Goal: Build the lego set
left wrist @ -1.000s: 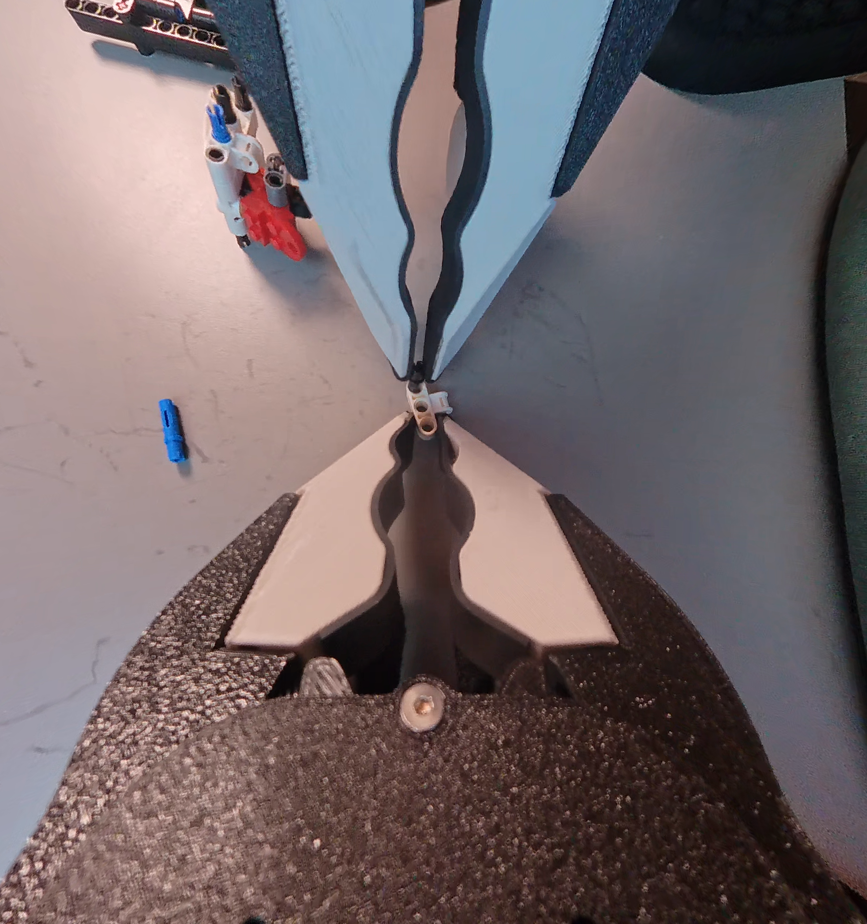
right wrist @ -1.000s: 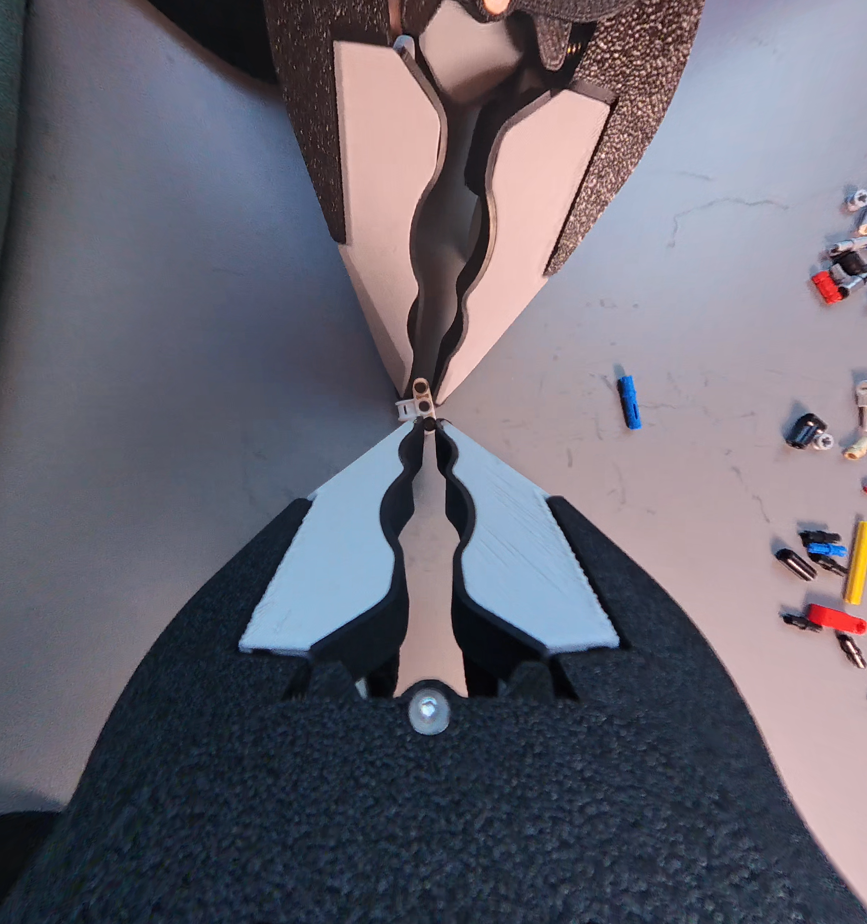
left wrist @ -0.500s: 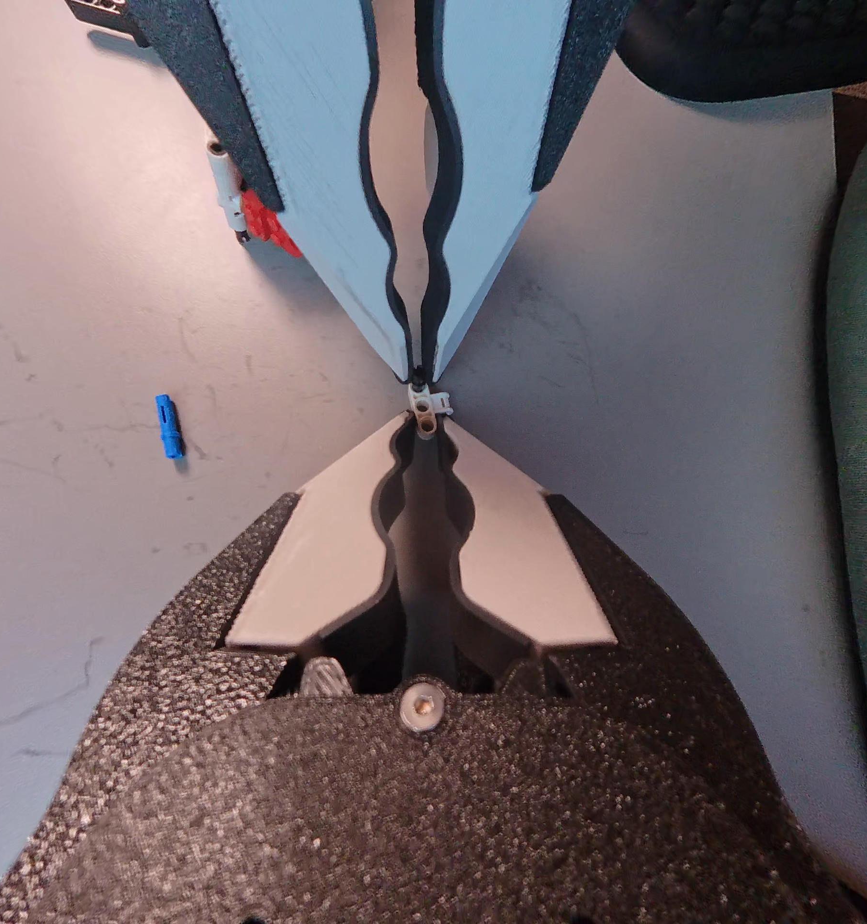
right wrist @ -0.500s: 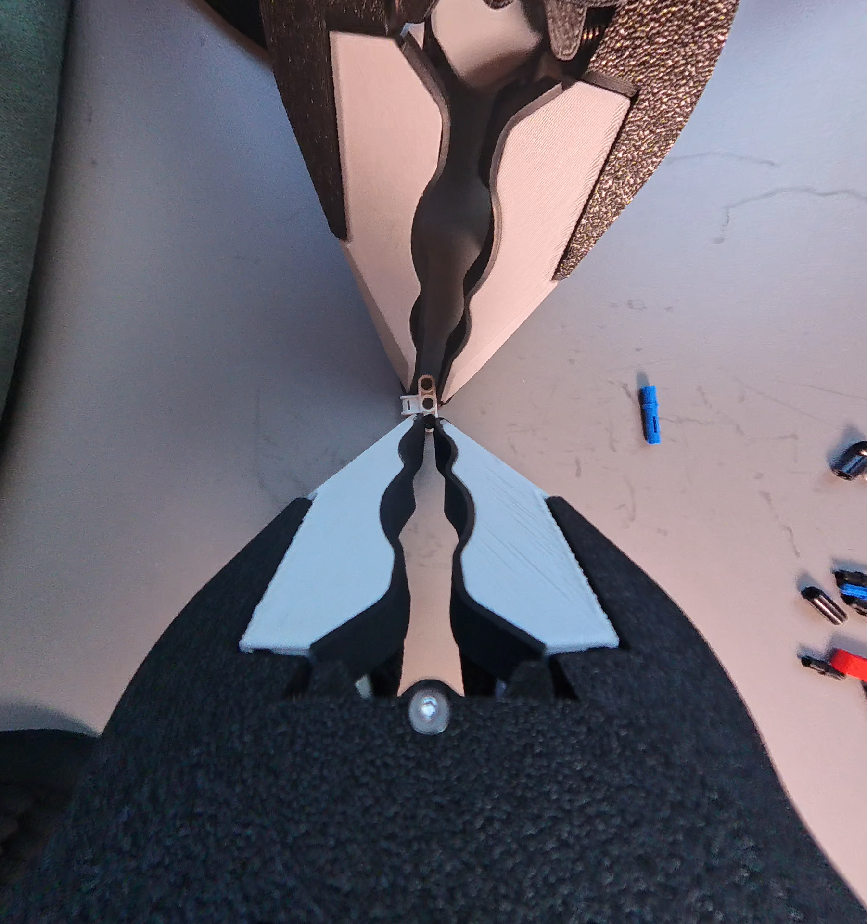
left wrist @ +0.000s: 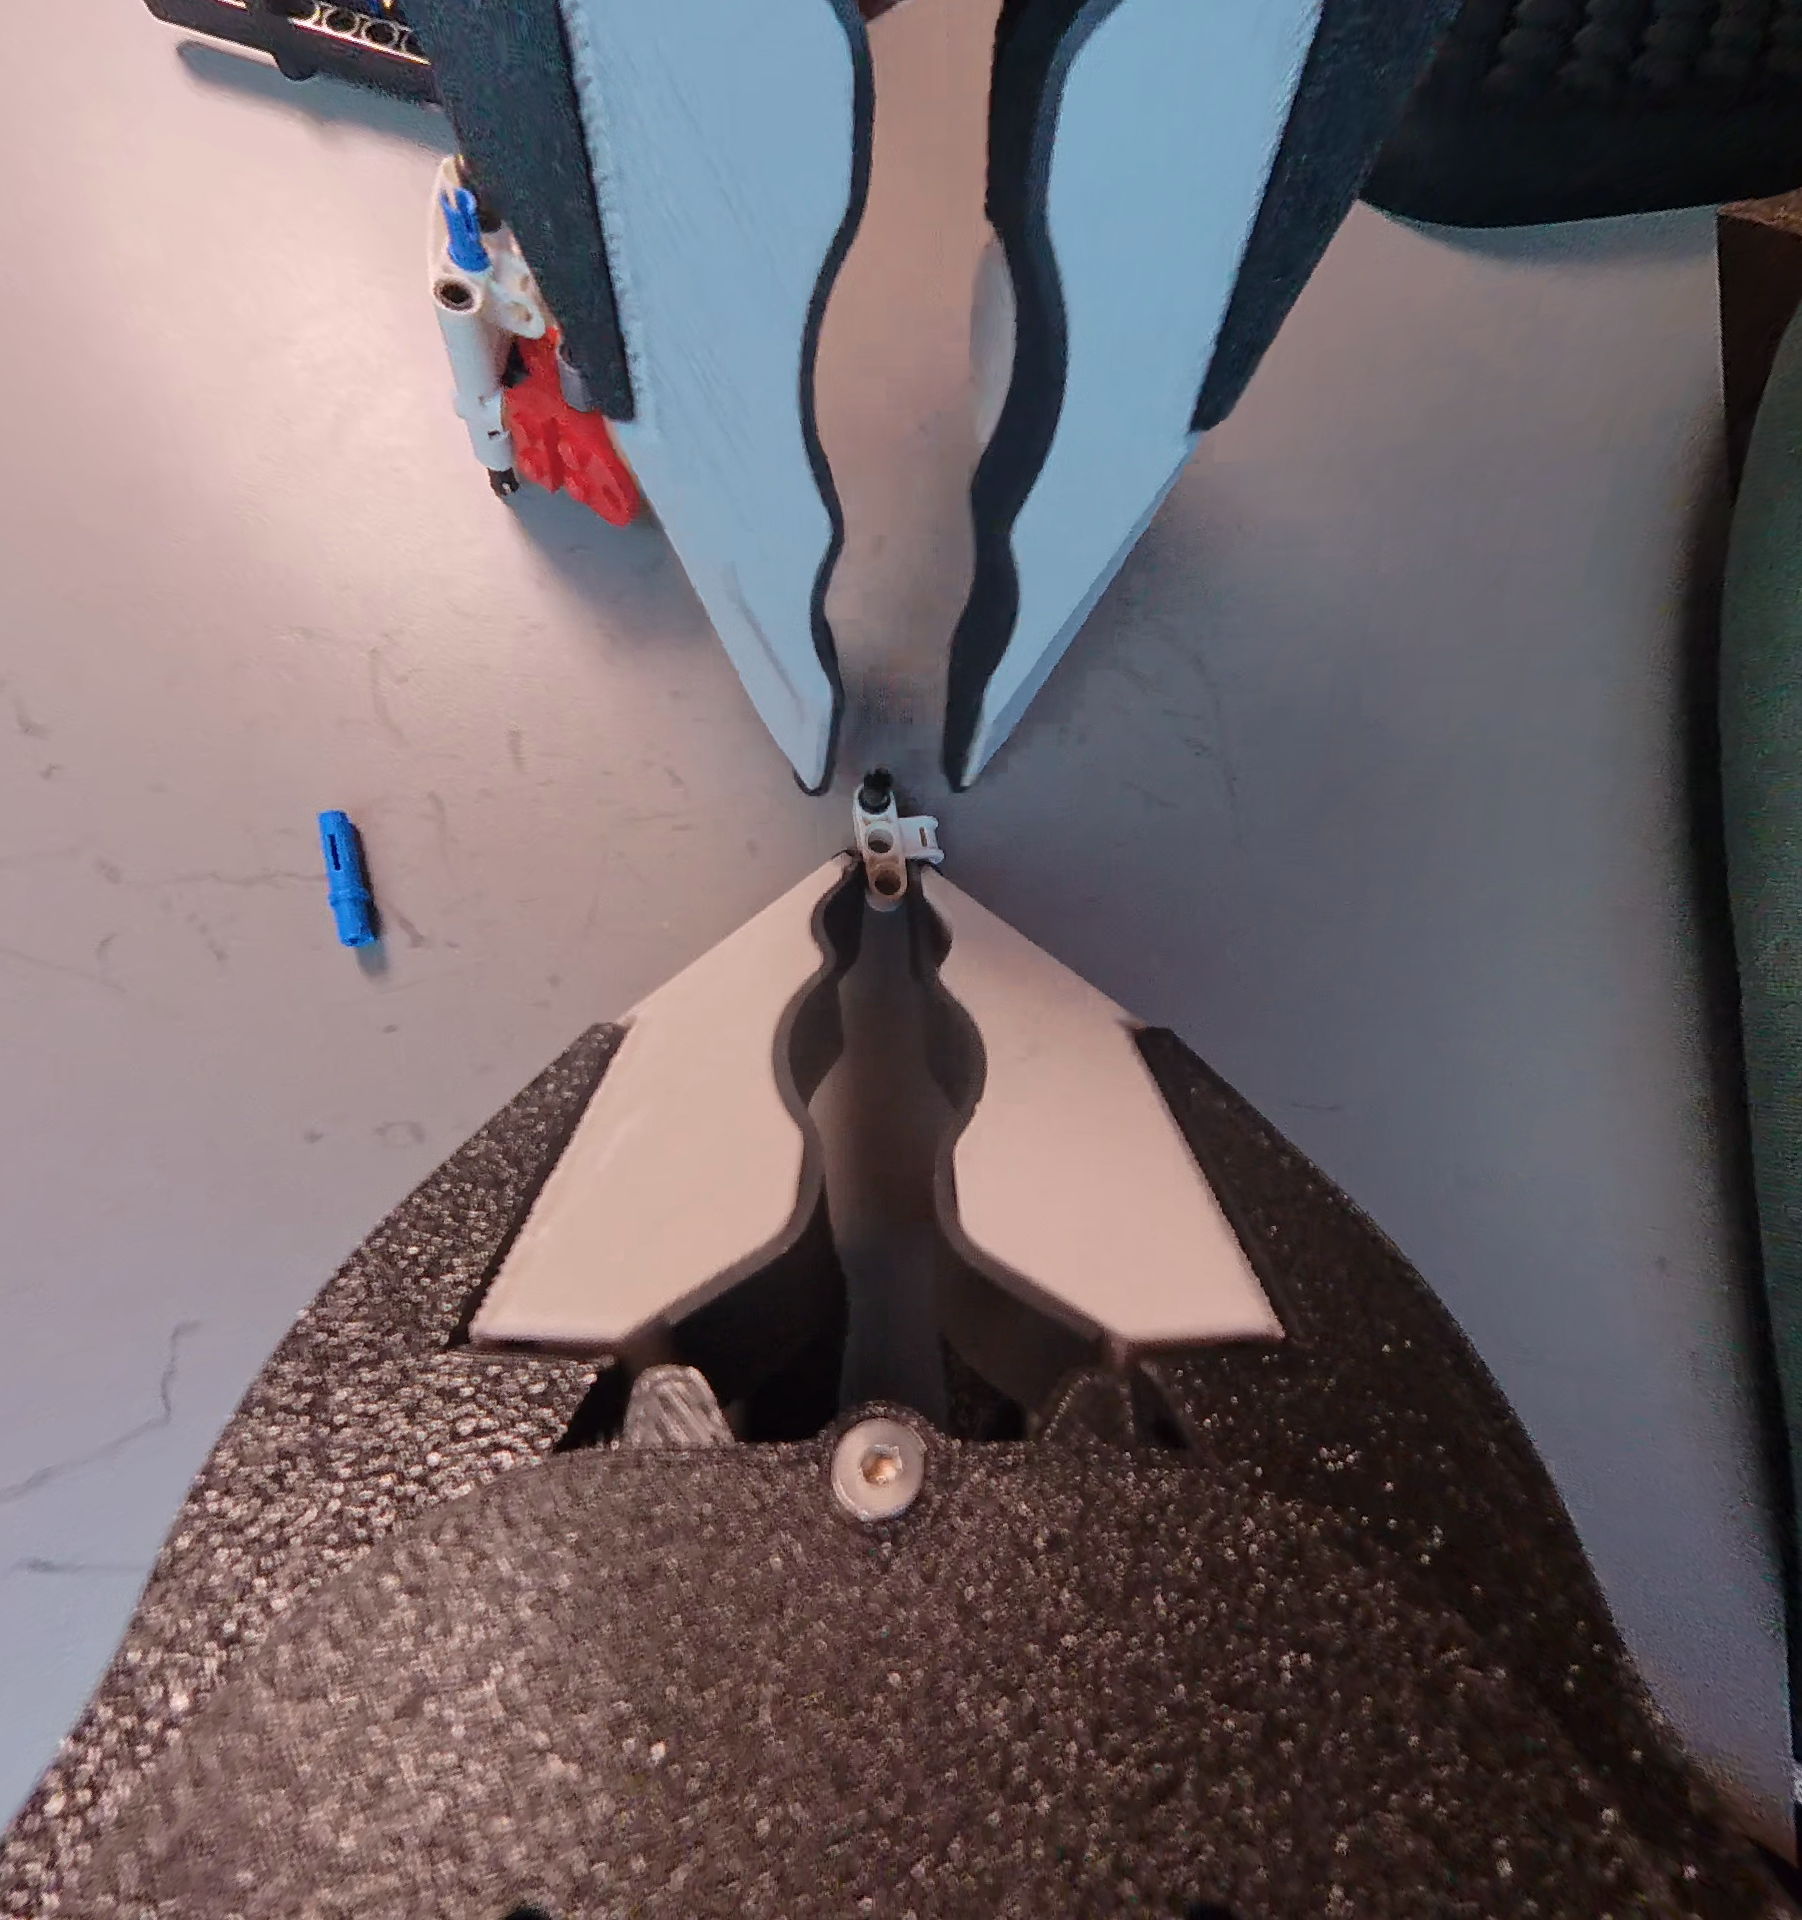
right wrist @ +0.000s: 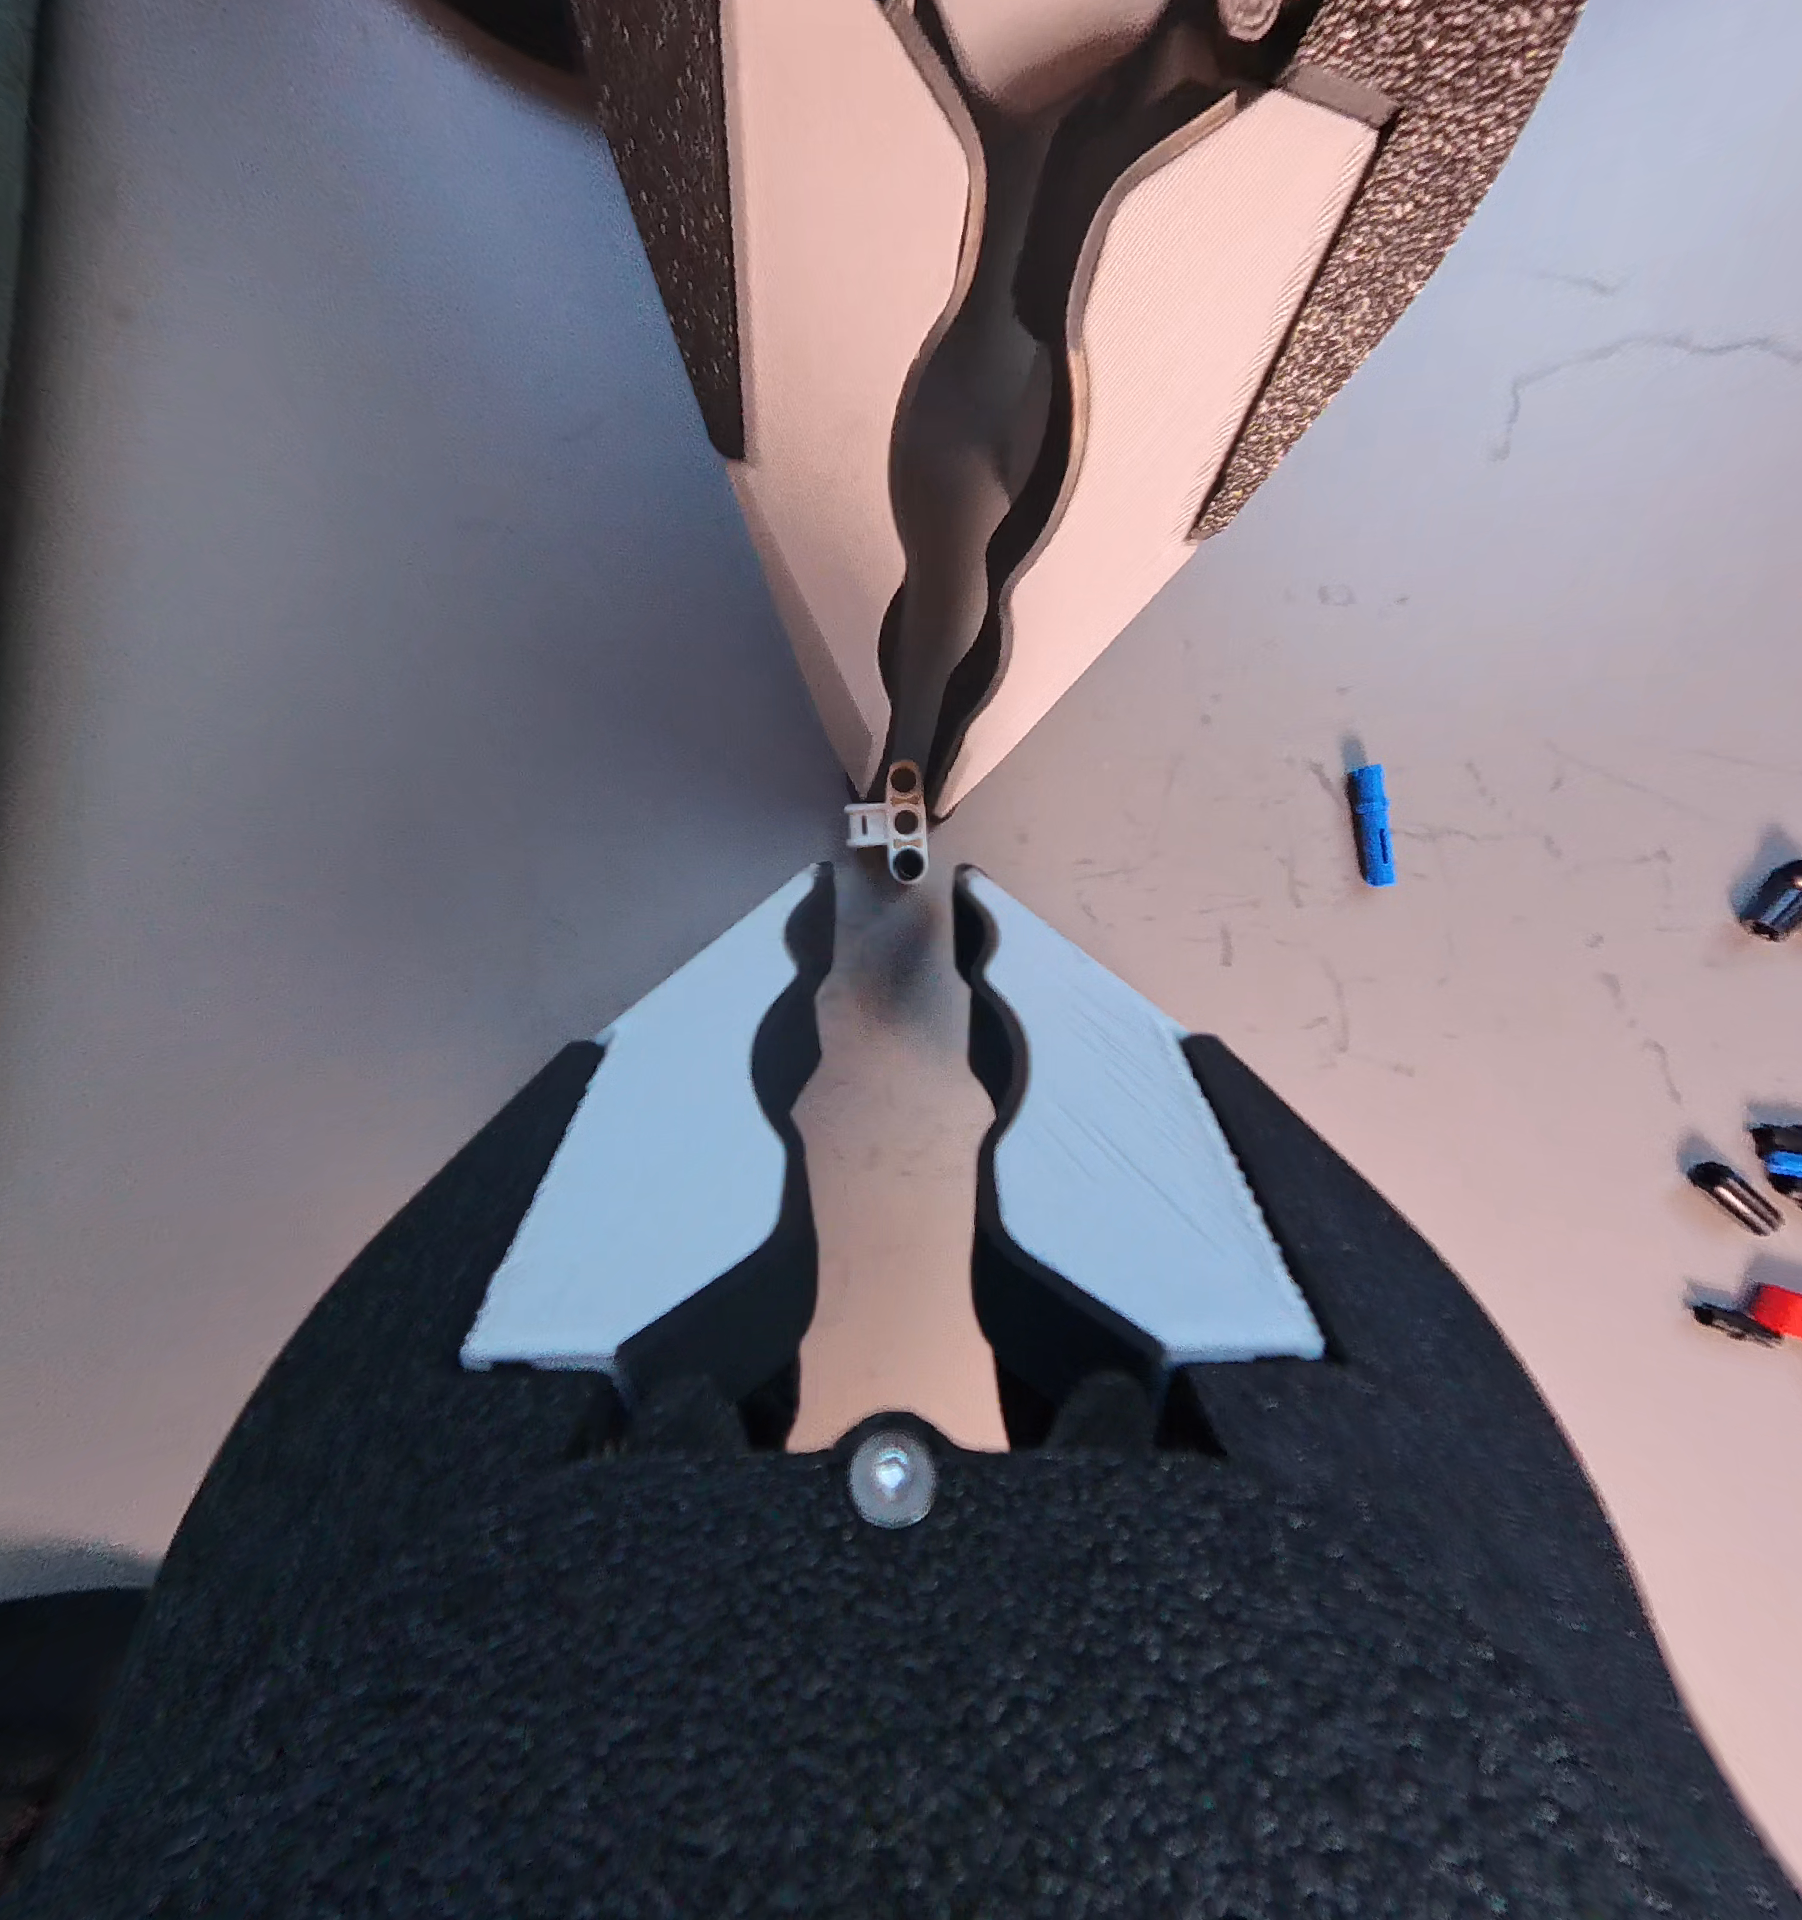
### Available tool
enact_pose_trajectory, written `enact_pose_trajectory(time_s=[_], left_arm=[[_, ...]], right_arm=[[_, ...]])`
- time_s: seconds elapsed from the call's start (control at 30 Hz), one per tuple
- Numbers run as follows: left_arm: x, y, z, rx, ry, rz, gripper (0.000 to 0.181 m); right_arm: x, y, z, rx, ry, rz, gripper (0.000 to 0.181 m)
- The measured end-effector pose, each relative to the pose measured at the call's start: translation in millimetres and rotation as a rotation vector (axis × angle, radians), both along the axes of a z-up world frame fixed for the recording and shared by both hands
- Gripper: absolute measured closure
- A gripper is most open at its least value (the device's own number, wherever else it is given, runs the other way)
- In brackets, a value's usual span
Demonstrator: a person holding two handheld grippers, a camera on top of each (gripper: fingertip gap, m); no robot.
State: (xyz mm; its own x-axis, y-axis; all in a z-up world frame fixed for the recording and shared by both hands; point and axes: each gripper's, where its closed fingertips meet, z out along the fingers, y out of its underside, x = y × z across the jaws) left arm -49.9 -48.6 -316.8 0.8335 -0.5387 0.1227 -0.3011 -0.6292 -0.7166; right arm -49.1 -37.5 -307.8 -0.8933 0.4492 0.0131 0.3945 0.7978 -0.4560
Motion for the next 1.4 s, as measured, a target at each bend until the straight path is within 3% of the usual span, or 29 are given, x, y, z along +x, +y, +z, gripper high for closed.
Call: enact_pose_trajectory(time_s=[0.03,0.13,0.37,0.53,0.6,0.7,0.87,1.03,1.23,1.4], left_arm=[[0.0,-0.1,-0.1,0.002,0.003,0.000,0.173],[0.0,0.0,0.0,-0.003,-0.005,0.000,0.173],[0.3,0.0,0.0,-0.006,-0.009,-0.002,0.174],[0.5,0.5,0.0,0.002,0.000,-0.007,0.174],[0.2,0.0,0.3,0.011,0.012,-0.009,0.174],[-0.4,1.7,13.1,0.084,-0.027,-0.003,0.174],[8.0,3.1,65.0,0.326,-0.219,-0.047,0.174],[12.6,3.4,107.8,0.501,-0.432,-0.060,0.174],[15.5,6.9,135.3,0.612,-0.573,-0.044,0.173],[11.8,15.9,121.5,0.541,-0.540,0.005,0.171]], right_arm=[[-0.1,-2.6,3.7,-0.044,0.002,-0.026,0.160],[-3.3,0.7,2.3,-0.058,0.029,-0.069,0.177],[1.7,0.9,-10.4,0.035,-0.032,-0.025,0.181],[2.3,2.2,-8.2,0.067,0.030,0.002,0.181],[2.5,5.2,0.9,0.012,0.048,-0.052,0.178],[3.4,3.5,18.5,-0.118,0.103,-0.128,0.159],[1.6,-0.7,67.3,-0.462,0.306,-0.241,0.161],[5.6,-7.4,114.7,-0.827,0.365,-0.315,0.155],[2.9,-9.0,133.0,-0.874,0.480,-0.321,0.163],[0.3,2.2,123.6,-0.716,0.479,-0.313,0.164]])
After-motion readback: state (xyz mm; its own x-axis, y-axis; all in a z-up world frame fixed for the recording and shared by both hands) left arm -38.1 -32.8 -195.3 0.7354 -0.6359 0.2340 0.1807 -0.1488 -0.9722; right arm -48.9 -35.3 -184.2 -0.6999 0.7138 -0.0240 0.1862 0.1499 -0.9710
